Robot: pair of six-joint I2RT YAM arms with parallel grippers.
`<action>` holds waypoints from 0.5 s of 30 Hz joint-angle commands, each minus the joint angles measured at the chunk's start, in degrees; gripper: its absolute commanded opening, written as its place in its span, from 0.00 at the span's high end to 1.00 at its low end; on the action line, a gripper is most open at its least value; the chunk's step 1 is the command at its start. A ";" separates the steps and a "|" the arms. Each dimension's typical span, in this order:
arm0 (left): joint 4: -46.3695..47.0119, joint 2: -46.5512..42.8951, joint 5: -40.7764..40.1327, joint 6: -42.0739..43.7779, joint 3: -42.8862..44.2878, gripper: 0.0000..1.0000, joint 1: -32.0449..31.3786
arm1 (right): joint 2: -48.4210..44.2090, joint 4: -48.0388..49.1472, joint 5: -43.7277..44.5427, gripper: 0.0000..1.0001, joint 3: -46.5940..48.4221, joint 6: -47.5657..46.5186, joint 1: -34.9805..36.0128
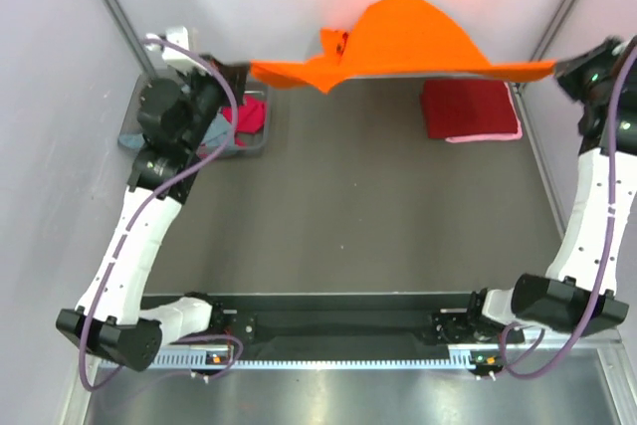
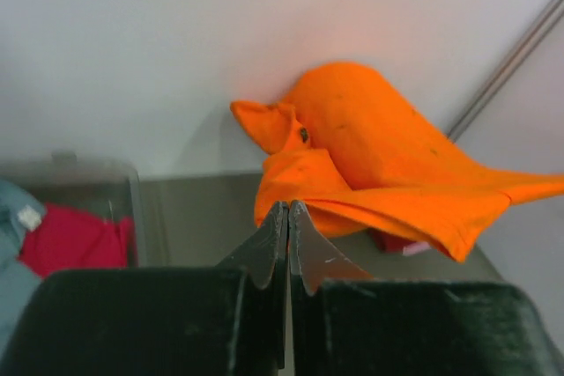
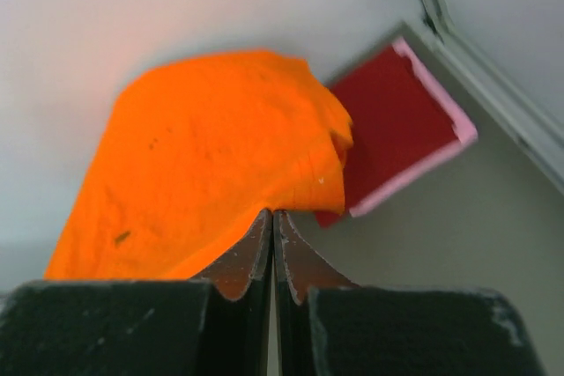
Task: Fold and stack the t-shirts
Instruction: Flatten the tshirt out
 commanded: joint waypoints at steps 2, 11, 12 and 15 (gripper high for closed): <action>0.80 -6.31 4.77 -2.66 -13.72 1.00 0.02 | -9.03 4.00 1.56 1.00 -20.92 -1.55 -0.71; -6.76 -18.70 11.36 -9.33 -39.22 1.00 -1.39 | -23.81 -3.45 3.23 1.00 -56.31 0.73 -1.86; -6.85 -19.86 11.98 -10.30 -42.89 1.00 -1.57 | -24.86 -3.99 5.15 1.00 -57.81 1.52 -1.94; -8.78 -22.24 11.80 -13.47 -47.92 1.00 -1.65 | -28.73 -4.17 8.50 1.00 -61.42 4.68 -2.12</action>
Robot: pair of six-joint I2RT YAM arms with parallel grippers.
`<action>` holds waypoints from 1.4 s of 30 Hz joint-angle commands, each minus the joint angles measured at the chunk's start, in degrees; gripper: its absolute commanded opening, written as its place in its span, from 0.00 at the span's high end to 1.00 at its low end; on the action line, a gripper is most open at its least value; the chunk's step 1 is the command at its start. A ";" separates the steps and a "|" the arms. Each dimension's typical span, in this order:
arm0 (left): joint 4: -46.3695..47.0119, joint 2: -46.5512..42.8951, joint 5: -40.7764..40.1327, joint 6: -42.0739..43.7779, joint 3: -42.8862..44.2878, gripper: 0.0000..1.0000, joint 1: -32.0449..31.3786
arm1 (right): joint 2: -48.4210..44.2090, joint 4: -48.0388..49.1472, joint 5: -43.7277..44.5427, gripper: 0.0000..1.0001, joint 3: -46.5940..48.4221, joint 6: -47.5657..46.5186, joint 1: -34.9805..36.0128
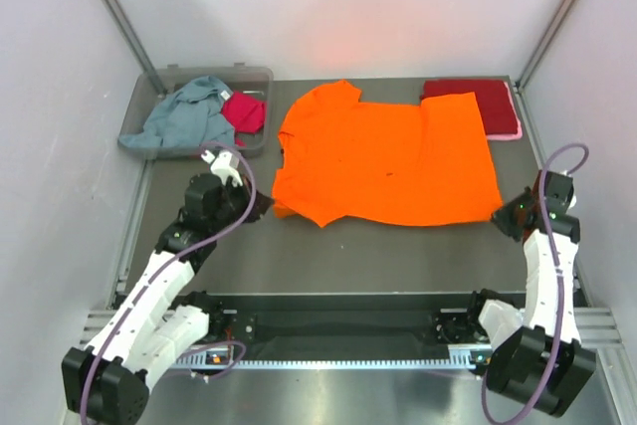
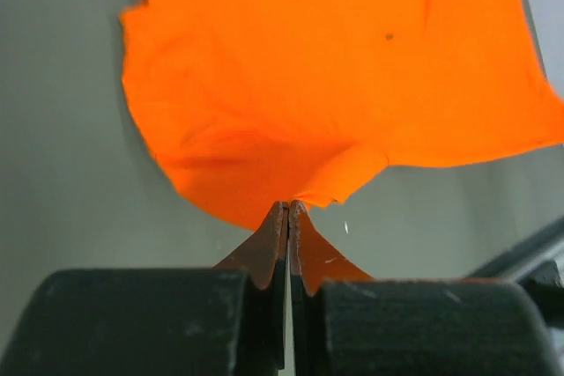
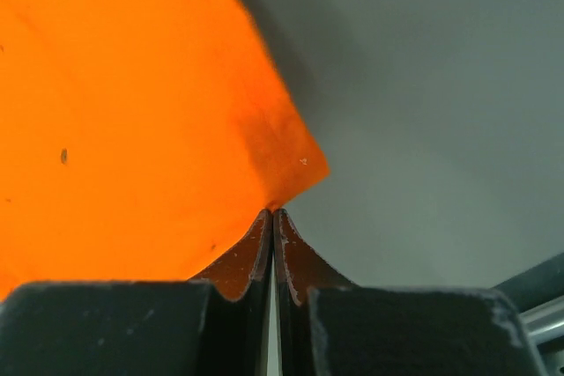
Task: Fold and stack the t-shirts
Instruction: Flatten the tshirt out, then fold the tshirt
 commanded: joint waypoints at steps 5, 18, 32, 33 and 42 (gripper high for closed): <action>1.25 0.50 11.02 -6.42 -5.79 1.00 -0.17 | -5.77 -0.39 6.84 1.00 -1.17 5.42 -1.23; -18.07 -2.84 1.97 -3.44 4.40 1.00 -0.87 | -11.22 -9.00 11.24 1.00 -3.02 2.79 -1.14; -33.28 -7.31 0.39 -0.18 11.62 1.00 -0.96 | -16.66 -18.23 11.94 1.00 -1.34 -0.02 -1.14; -33.55 -7.75 0.65 -0.88 11.44 1.00 -0.87 | -18.06 -18.41 11.50 1.00 -1.34 0.06 -1.14; -25.04 -6.27 5.92 -2.11 6.26 1.00 -0.96 | -17.39 -10.60 7.01 1.00 -8.02 1.56 -1.05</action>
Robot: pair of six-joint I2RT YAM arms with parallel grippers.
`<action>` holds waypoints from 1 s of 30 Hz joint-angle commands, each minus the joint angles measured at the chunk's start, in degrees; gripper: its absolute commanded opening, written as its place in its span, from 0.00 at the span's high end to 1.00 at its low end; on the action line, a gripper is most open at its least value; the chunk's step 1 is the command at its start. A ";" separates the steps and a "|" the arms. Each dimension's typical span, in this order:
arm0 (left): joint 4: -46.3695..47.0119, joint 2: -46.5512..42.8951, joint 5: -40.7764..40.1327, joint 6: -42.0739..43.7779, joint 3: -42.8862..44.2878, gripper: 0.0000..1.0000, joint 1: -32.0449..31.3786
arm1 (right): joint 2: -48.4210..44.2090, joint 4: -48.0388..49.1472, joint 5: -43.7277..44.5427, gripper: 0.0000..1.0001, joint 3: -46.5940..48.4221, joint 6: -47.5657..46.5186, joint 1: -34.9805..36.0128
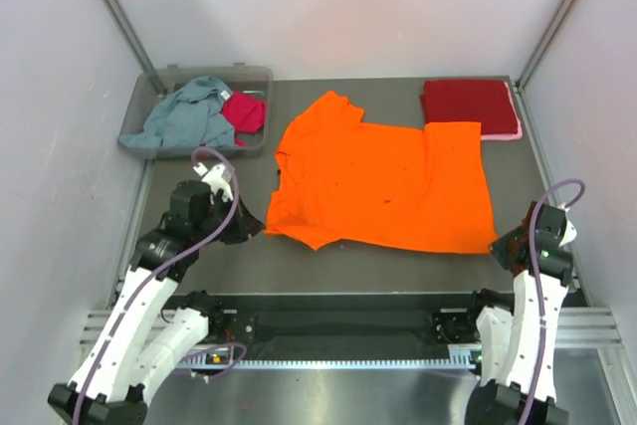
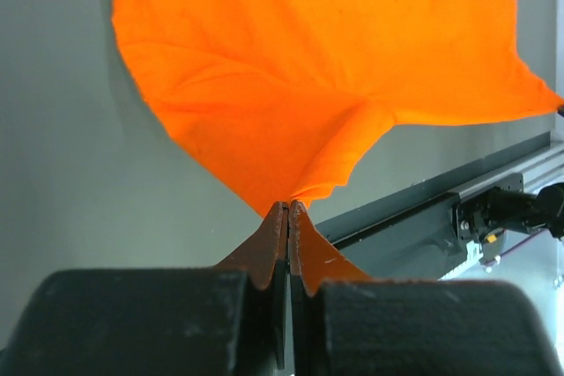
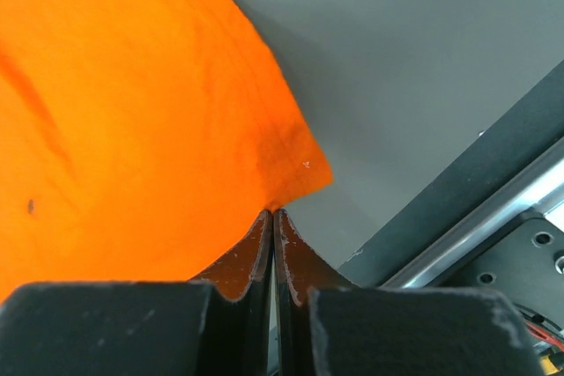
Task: Fold and stack the t-shirts
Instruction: Fold the tshirt
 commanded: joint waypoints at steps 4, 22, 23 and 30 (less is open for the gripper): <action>12.50 12.71 5.20 -1.25 -4.53 1.00 -0.06 | 10.23 10.04 -1.11 1.00 -0.39 1.12 -0.26; 14.80 48.15 -2.89 5.61 21.29 1.00 -0.06 | 32.39 24.47 0.20 1.00 3.91 -0.89 0.09; 14.45 49.03 -3.50 6.04 22.00 1.00 -0.06 | 33.36 24.55 0.46 1.00 4.52 -1.07 0.09; 12.52 55.27 -7.89 9.91 29.21 1.00 -0.06 | 36.26 27.80 -2.61 1.00 6.54 -3.18 0.00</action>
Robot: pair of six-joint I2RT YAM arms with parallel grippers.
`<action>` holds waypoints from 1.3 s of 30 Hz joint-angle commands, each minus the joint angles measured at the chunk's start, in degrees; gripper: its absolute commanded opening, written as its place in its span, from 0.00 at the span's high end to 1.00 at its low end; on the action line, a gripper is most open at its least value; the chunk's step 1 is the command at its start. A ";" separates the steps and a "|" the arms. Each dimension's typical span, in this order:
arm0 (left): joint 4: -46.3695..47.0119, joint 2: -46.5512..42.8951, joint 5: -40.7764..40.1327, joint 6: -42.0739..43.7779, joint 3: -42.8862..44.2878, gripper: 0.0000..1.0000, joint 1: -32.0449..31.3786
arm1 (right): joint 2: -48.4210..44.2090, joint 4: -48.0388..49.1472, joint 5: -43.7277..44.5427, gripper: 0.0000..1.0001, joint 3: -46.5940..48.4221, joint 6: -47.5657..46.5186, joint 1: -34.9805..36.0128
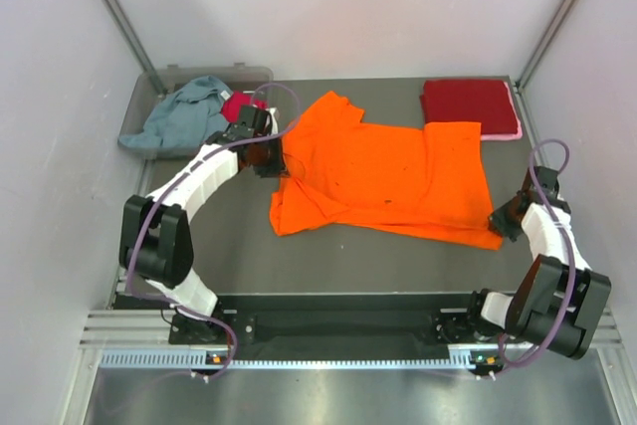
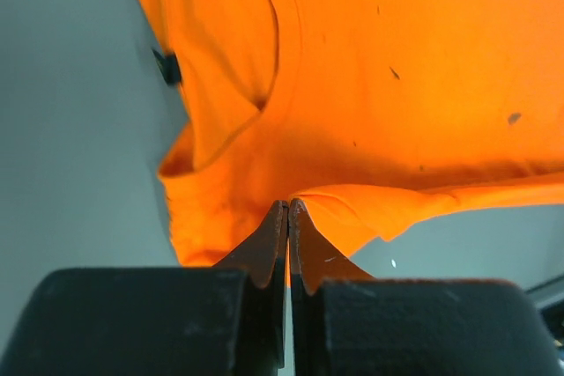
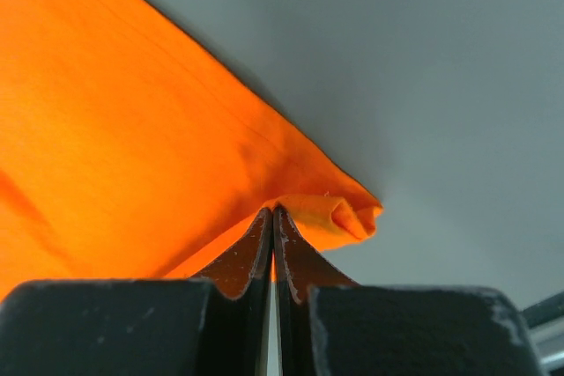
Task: Fold and stack the t-shirts
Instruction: Fold the tshirt
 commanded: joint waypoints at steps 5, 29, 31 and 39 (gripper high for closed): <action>0.35 3.53 -3.75 5.66 7.96 1.00 -0.08 | 1.89 6.90 -5.33 1.00 4.54 -4.39 -0.04; -4.49 12.05 -9.82 6.63 15.08 1.00 0.09 | 11.20 11.74 -7.37 1.00 8.67 -7.29 3.91; -5.01 12.50 -9.37 6.46 15.70 1.00 0.09 | 12.17 11.82 -6.41 1.00 9.20 -8.00 3.91; -5.37 15.92 -10.69 6.72 18.16 1.00 0.53 | 14.72 13.93 -6.58 0.99 9.03 -8.26 3.91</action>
